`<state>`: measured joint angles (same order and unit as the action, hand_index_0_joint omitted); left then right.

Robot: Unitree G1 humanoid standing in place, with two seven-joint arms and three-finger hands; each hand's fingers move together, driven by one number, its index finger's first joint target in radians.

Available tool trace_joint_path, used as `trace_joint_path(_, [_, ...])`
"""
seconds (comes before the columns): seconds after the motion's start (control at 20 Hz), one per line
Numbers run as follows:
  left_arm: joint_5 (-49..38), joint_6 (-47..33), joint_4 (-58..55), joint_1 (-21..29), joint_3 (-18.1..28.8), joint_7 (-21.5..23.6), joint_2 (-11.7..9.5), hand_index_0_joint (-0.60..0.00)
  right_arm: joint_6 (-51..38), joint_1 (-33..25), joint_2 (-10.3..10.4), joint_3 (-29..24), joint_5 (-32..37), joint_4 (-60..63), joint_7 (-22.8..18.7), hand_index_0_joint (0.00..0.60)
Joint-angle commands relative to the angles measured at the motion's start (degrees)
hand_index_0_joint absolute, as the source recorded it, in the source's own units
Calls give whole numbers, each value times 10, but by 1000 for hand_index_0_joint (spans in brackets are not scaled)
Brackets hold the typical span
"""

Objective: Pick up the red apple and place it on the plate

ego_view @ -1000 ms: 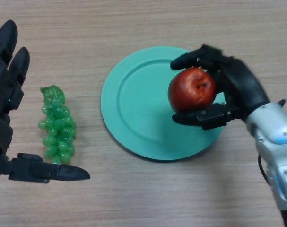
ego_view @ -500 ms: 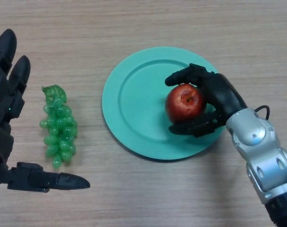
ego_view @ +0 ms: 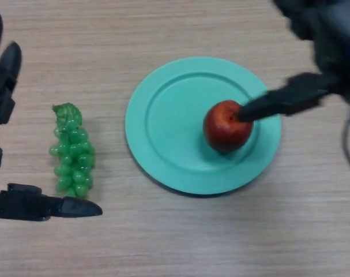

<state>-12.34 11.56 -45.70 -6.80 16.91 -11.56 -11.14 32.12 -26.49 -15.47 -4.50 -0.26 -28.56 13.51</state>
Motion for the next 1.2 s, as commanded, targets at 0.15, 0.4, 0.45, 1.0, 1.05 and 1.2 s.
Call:
trace_joint_path(0.15, [-6,-57,3,31,23,3,-32,0,-110,96,-48,-72,102,-93,-49,0])
trace_joint_path(0.4, [25,-95,46,34,-10,6,-30,0,-218,220,-9,-56,125,-95,-32,0])
trace_joint_path(0.45, [32,-99,55,37,-12,7,-33,0,-229,235,0,-47,128,-98,-30,0])
trace_joint_path(1.0, [34,-81,48,33,-17,7,-31,0,-233,257,13,-27,119,-134,-48,0])
trace_joint_path(1.05, [35,-79,47,33,-18,7,-31,0,-233,259,14,-26,119,-138,-48,0])
trace_joint_path(1.2, [43,-58,31,37,-26,15,-31,0,-240,267,16,-18,111,-146,-38,0])
